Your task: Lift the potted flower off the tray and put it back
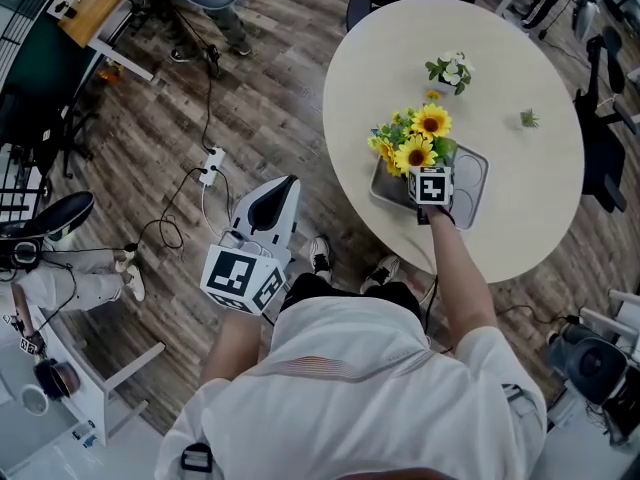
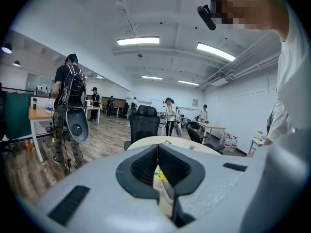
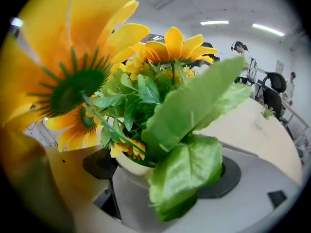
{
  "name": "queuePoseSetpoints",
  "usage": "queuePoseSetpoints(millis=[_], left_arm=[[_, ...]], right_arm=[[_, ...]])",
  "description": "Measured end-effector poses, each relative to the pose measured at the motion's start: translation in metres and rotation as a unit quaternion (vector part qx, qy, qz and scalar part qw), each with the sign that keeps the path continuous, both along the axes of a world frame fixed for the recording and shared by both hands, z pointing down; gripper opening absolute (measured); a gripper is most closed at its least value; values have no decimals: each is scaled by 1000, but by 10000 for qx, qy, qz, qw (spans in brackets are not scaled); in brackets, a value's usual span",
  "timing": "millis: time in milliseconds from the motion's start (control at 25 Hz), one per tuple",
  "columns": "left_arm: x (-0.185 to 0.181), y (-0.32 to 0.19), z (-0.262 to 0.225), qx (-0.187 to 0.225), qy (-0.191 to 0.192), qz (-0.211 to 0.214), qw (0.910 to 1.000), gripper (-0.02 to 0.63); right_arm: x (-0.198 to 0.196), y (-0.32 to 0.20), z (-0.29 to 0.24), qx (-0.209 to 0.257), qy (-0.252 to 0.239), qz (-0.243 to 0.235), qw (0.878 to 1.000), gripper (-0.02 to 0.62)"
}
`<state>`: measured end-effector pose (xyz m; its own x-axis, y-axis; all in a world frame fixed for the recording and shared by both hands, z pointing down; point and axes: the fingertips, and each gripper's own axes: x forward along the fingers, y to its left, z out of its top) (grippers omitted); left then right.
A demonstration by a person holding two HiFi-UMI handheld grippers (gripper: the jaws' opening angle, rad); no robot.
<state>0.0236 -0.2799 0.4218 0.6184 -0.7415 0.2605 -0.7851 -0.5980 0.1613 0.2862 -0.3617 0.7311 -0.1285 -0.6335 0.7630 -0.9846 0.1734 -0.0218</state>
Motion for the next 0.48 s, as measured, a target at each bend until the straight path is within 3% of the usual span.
queuePoseSetpoints(millis=[200, 480], left_arm=[[-2, -4, -2, 8, -33, 23, 10000, 6], [10, -8, -13, 164, 71, 211, 9996, 6]], right_arm=[[-1, -2, -26, 511, -7, 72, 9987, 479], [-1, 7, -101, 949, -187, 21, 9953, 479]])
